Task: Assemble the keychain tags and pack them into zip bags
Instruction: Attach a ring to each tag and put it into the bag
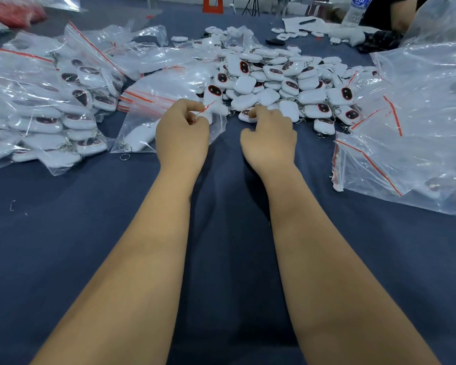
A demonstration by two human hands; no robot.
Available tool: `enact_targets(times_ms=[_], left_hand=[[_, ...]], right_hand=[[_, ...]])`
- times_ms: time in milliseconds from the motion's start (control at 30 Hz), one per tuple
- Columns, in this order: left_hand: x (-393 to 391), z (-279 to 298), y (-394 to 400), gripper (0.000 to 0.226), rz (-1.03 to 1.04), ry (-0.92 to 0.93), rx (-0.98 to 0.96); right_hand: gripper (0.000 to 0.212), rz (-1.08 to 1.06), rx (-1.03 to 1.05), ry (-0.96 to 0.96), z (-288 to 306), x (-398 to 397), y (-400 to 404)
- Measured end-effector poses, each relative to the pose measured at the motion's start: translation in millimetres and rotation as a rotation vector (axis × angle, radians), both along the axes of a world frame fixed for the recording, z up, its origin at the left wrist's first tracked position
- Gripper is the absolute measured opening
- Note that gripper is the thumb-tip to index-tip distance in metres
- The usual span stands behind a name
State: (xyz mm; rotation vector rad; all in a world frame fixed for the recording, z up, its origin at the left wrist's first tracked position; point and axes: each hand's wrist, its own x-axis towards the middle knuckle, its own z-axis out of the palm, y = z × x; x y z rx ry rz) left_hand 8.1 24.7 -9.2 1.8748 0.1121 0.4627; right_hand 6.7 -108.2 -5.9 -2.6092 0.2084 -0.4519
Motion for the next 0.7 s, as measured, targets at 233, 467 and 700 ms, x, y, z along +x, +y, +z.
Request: enact_targets(times_ms=[233,467,700], left_hand=[[-1.7,-0.2,-0.6,0.027,-0.012,0.011,0.032],[-0.9,-0.3,-1.2,0.026,-0.029,0.023,0.061],[-1.4,-0.9,-2.3,0.023,0.018,-0.001,0.042]], right_hand=[[0.058,0.008,-0.111,0.266,-4.8,7.1,0.9],[0.033,-0.084,0.002,0.020,-2.2,2.6,-0.7],[0.037,-0.238,0.031,0.013,-2.0,-3.1,-0.6]])
